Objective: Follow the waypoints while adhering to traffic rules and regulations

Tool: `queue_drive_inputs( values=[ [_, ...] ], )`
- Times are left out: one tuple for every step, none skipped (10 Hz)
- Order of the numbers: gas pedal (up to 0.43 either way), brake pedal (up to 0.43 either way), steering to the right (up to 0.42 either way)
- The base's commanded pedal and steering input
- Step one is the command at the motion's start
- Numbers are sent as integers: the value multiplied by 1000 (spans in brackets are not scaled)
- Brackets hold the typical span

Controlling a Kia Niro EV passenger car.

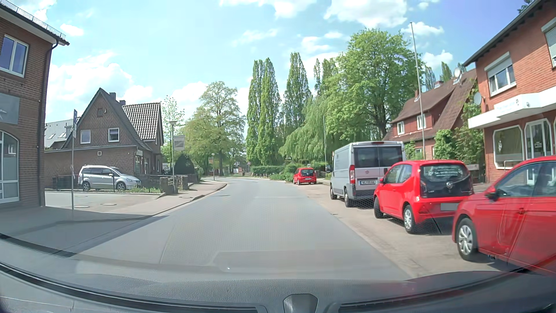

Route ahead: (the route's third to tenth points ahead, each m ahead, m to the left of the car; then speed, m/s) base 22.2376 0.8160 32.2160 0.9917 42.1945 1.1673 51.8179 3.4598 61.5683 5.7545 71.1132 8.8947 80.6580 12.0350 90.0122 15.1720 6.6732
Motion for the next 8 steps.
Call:
queue_drive_inputs(
  values=[
    [79,0,0],
    [79,0,-1],
    [79,0,-1],
    [79,0,-2],
    [79,0,-1],
    [79,0,-1],
    [79,0,0],
    [79,0,-1]
  ],
)
